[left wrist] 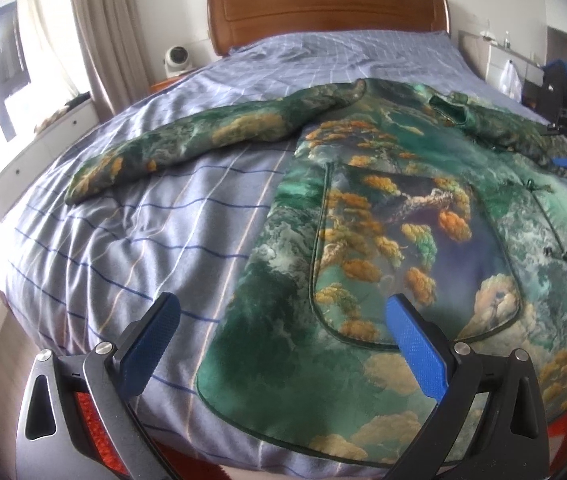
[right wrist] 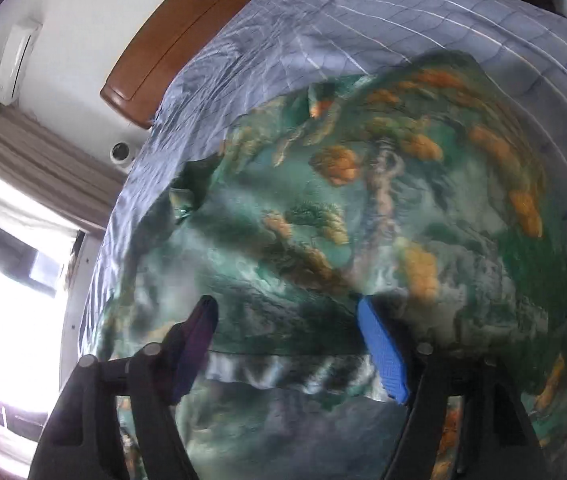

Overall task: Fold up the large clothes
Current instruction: 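Fold the sleeve across the jacket body with the right tool and release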

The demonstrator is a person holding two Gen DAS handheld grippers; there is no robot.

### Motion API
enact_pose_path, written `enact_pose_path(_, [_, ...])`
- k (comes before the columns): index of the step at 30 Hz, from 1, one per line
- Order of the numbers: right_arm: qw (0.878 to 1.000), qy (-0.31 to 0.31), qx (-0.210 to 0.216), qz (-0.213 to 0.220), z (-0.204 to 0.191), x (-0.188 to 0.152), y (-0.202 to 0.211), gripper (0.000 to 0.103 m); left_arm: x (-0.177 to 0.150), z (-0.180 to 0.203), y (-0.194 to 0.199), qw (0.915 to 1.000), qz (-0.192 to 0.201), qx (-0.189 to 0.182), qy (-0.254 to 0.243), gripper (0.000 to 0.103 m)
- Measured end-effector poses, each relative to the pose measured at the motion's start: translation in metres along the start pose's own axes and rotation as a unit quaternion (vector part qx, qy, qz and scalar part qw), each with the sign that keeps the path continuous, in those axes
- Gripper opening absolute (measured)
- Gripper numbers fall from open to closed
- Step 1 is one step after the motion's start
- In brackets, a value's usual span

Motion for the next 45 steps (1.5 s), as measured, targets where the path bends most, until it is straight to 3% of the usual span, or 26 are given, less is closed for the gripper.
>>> enact_pose_path(3, [1.0, 0.021, -0.002, 0.022, -0.016, -0.003, 0.011, 0.071, 0.0, -0.002, 0.0, 1.0, 0.0, -0.002, 0.002, 0.102])
enact_pose_path(7, [0.997, 0.067, 0.034, 0.027, -0.051, -0.016, 0.028, 0.071, 0.002, -0.004, -0.003, 0.9999, -0.007, -0.01, 0.011, 0.102])
enact_pose_path(11, [0.993, 0.113, 0.046, -0.009, -0.068, -0.051, 0.027, 0.075, 0.001, -0.002, -0.007, 0.9997, -0.017, -0.014, 0.009, 0.102])
enact_pose_path(15, [0.989, 0.122, -0.009, -0.08, -0.053, -0.085, -0.016, 0.075, 0.0, 0.001, -0.015, 0.9995, -0.03, -0.012, 0.002, 0.102])
enact_pose_path(18, [0.987, 0.143, -0.021, -0.063, -0.057, -0.095, -0.013, 0.075, -0.002, 0.0, -0.015, 0.9994, -0.032, -0.013, 0.002, 0.102])
enact_pose_path(23, [0.982, 0.187, -0.021, -0.017, -0.086, -0.119, 0.034, 0.074, -0.001, -0.003, -0.023, 0.9982, -0.051, -0.026, 0.015, 0.102])
enact_pose_path(28, [0.966, 0.25, -0.052, 0.025, -0.111, -0.175, 0.065, 0.075, -0.002, -0.006, -0.031, 0.996, -0.072, -0.041, 0.032, 0.103])
enact_pose_path(34, [0.972, 0.222, -0.061, 0.049, -0.103, -0.234, 0.064, 0.075, -0.004, -0.001, -0.033, 0.9968, -0.07, -0.031, 0.023, 0.103])
enact_pose_path(37, [0.968, 0.237, -0.071, 0.048, -0.103, -0.252, 0.06, 0.075, -0.004, 0.001, -0.034, 0.9971, -0.07, -0.025, 0.016, 0.103])
enact_pose_path(45, [0.959, 0.268, -0.078, 0.06, -0.116, -0.265, 0.055, 0.075, -0.004, 0.002, -0.035, 0.9971, -0.07, -0.028, 0.008, 0.103])
Point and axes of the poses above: each gripper's, at about its wrist camera, not at the fingertips, and y roughly against the way its jaws point, z to its right, x to its top, the point moved 2 cm from there along -y, roughly the way its jaws point, and after that the axes turned 9 degrees about -z, right-handed, at the moved point
